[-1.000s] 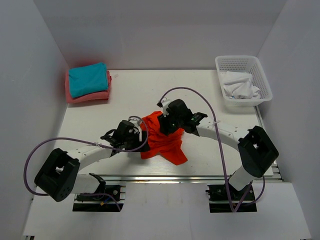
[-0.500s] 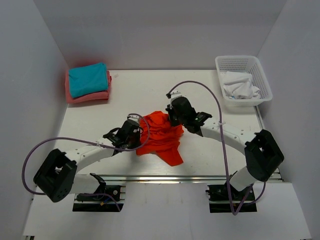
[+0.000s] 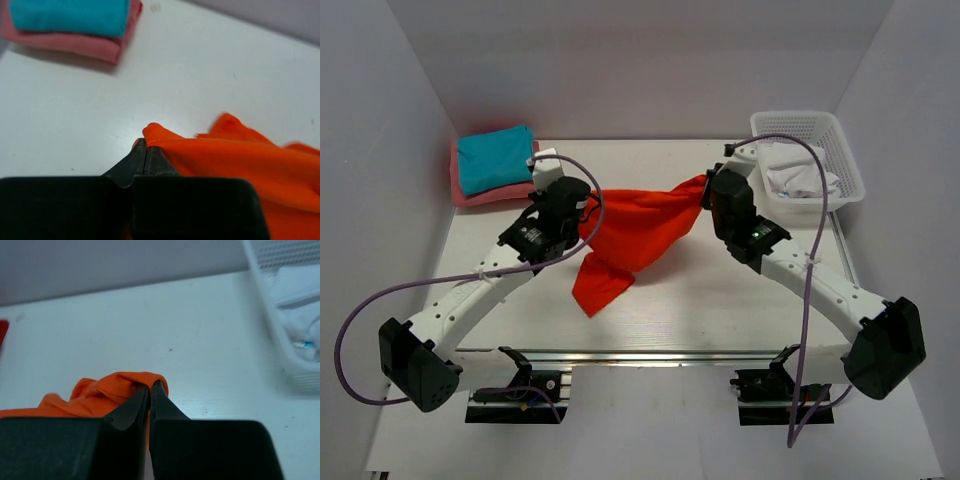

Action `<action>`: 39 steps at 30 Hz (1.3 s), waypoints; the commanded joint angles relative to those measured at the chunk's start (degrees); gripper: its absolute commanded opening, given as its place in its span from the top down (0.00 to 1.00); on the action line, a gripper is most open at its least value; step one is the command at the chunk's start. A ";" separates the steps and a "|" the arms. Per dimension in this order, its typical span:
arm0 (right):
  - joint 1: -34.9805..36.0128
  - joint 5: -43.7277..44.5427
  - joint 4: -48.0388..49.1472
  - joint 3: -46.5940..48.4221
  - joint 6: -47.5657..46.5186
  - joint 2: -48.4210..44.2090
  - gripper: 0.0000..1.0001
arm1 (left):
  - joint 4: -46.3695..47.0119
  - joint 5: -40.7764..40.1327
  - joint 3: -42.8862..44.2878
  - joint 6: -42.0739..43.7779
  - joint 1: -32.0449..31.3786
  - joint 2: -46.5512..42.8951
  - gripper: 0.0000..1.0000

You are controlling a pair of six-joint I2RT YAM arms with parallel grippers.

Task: Fold and stack the t-shirts
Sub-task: Flatten out the tshirt

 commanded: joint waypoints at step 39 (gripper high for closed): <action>-2.97 -14.49 5.23 30.52 -28.59 -21.57 1.00 | 15.38 30.60 25.66 33.77 -0.01 -17.77 1.00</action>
